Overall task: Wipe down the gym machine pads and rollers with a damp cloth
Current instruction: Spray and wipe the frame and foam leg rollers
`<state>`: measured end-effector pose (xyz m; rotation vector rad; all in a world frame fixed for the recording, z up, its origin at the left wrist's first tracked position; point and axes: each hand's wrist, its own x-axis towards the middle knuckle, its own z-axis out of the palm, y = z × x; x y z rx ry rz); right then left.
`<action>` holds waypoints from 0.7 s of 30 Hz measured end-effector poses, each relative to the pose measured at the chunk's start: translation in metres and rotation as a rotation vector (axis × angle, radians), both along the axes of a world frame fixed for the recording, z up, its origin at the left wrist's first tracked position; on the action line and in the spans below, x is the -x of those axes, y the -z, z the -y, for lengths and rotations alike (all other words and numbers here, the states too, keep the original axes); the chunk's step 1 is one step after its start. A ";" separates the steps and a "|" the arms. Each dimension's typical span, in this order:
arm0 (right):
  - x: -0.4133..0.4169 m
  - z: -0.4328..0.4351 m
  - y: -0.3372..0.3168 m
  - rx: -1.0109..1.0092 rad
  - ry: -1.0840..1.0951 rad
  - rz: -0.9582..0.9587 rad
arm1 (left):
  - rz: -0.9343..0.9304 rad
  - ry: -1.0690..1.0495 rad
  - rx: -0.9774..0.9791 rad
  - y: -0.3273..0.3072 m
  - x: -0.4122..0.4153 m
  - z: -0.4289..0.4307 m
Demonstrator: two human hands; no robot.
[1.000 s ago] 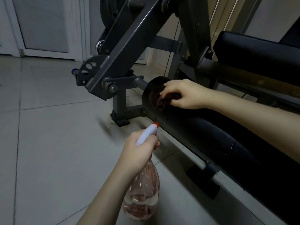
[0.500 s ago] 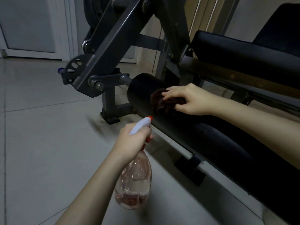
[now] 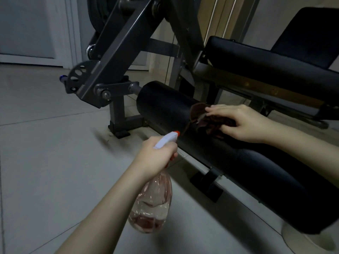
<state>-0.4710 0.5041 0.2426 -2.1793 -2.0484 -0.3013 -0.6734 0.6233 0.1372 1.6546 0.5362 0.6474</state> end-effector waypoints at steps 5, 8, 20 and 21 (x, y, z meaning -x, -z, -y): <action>0.009 0.036 0.005 -0.018 0.026 0.005 | 0.003 0.018 -0.040 0.002 -0.001 0.005; 0.020 0.065 0.010 -0.042 0.043 0.081 | -0.004 0.036 -0.072 0.003 0.000 0.008; 0.039 0.062 0.021 -0.016 0.169 0.323 | -0.050 0.118 -0.102 0.001 -0.017 0.022; 0.038 0.071 0.024 -0.038 0.156 0.341 | -0.055 0.130 -0.093 0.001 -0.020 0.025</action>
